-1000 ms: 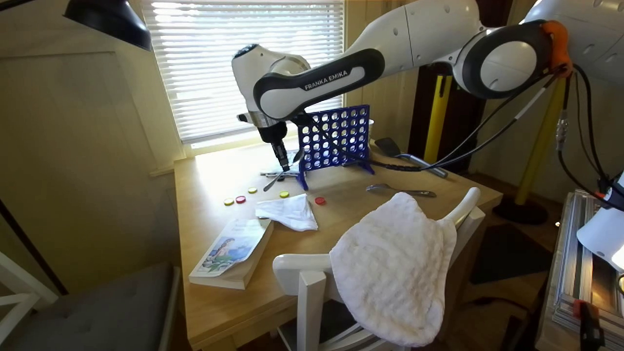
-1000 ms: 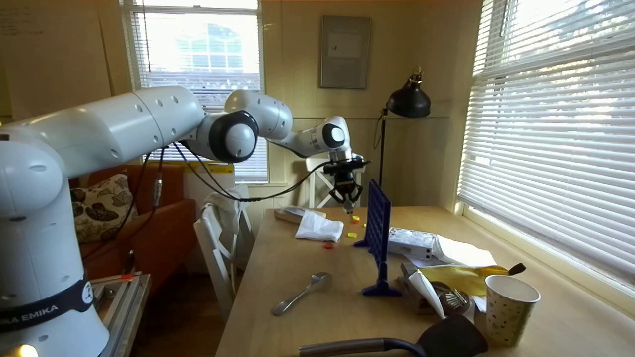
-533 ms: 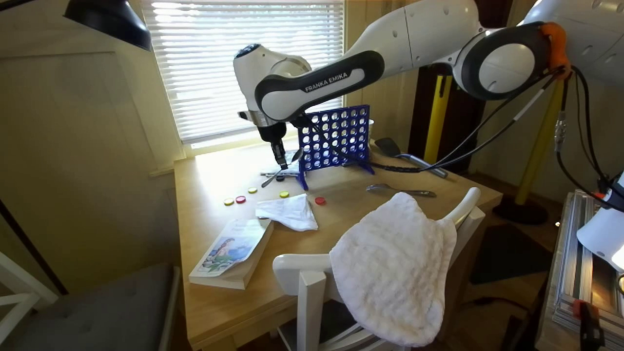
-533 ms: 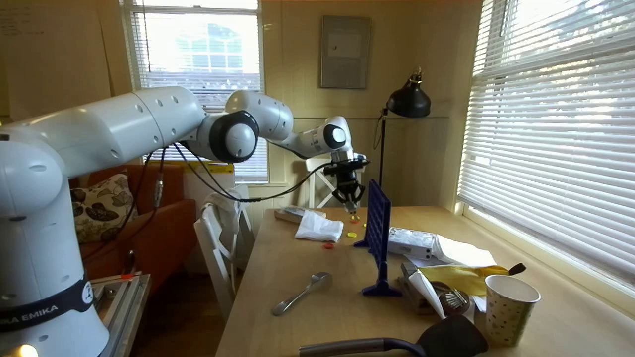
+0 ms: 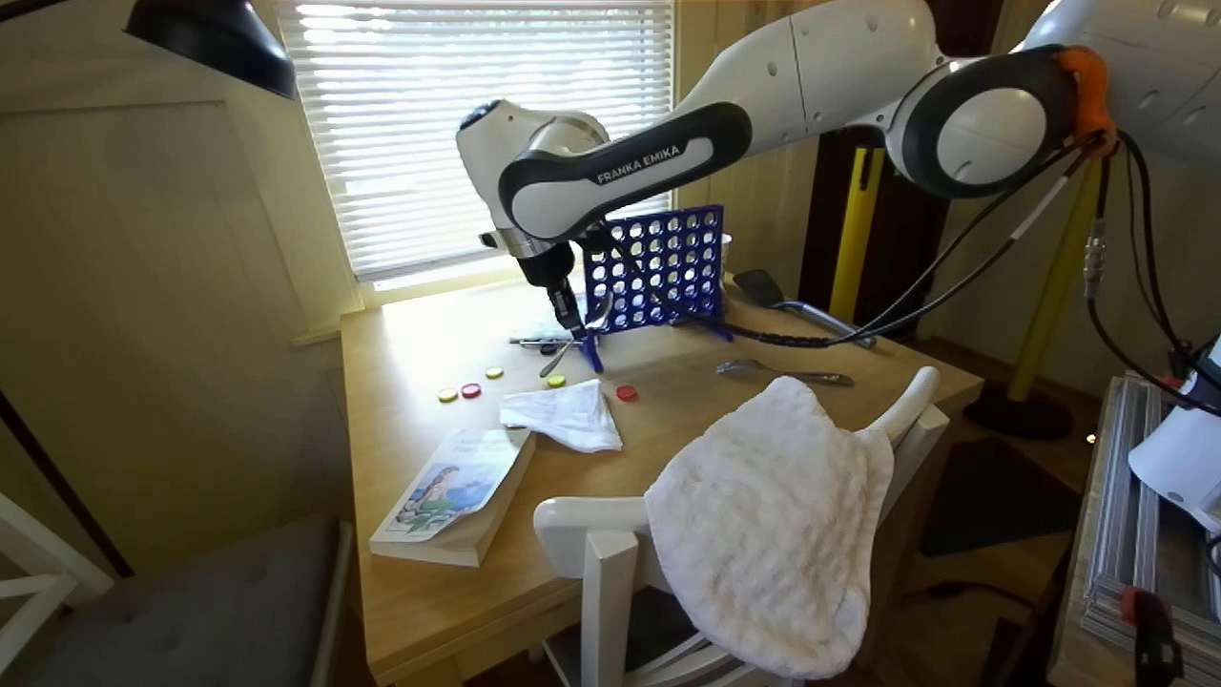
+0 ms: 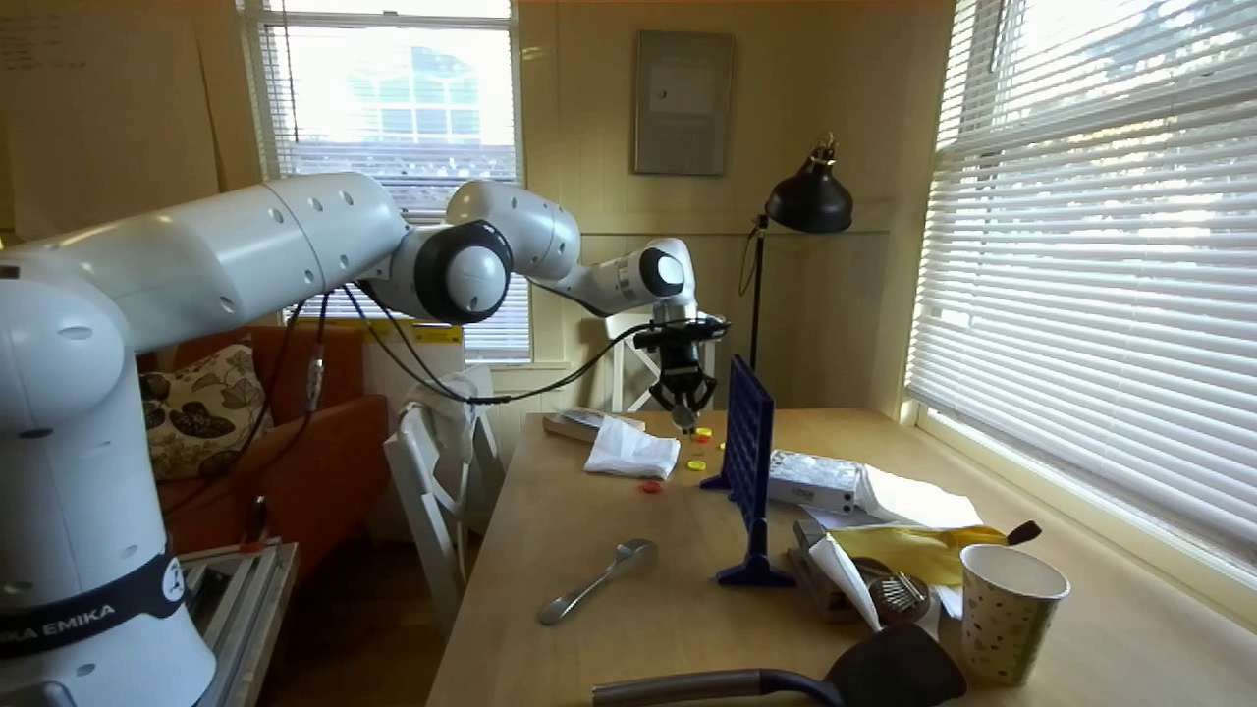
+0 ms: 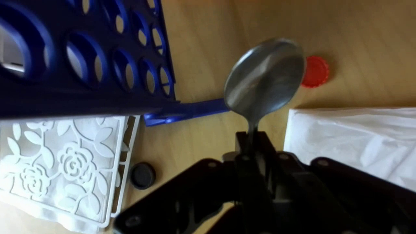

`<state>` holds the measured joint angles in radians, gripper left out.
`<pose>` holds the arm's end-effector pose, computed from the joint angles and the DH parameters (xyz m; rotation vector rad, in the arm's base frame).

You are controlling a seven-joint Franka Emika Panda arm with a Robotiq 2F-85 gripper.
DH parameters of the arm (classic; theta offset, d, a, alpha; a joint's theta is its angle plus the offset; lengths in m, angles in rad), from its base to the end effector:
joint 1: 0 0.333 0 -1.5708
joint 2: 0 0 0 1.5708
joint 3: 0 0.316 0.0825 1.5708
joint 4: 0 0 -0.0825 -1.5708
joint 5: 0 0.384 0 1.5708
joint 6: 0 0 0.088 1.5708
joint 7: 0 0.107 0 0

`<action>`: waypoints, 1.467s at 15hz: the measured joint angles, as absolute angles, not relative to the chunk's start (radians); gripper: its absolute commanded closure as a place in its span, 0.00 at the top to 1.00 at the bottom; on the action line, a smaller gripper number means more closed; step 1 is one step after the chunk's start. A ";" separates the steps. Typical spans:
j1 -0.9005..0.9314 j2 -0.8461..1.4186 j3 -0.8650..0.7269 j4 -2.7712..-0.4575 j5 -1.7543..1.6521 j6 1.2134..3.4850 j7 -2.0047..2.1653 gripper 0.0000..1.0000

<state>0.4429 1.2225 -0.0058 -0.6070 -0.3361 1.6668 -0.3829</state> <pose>0.7271 0.3067 0.2305 2.5246 1.1938 -0.2140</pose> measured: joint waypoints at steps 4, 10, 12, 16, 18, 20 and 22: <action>0.450 1.222 -0.006 -0.607 -0.336 1.587 -0.383 0.02; 0.456 1.217 -0.003 -0.607 -0.334 1.494 -0.373 0.02; 0.458 1.216 -0.001 -0.607 -0.332 1.456 -0.360 0.02; 0.462 1.210 0.011 -0.613 -0.316 1.365 -0.304 0.02; 0.463 1.199 0.019 -0.629 -0.302 1.313 -0.247 0.02; 0.464 1.187 0.027 -0.654 -0.280 1.260 -0.173 0.02; 0.464 1.170 0.035 -0.687 -0.249 1.223 -0.097 0.02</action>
<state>0.4642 1.1701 0.0348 -0.6866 -0.2491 1.2229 -0.0967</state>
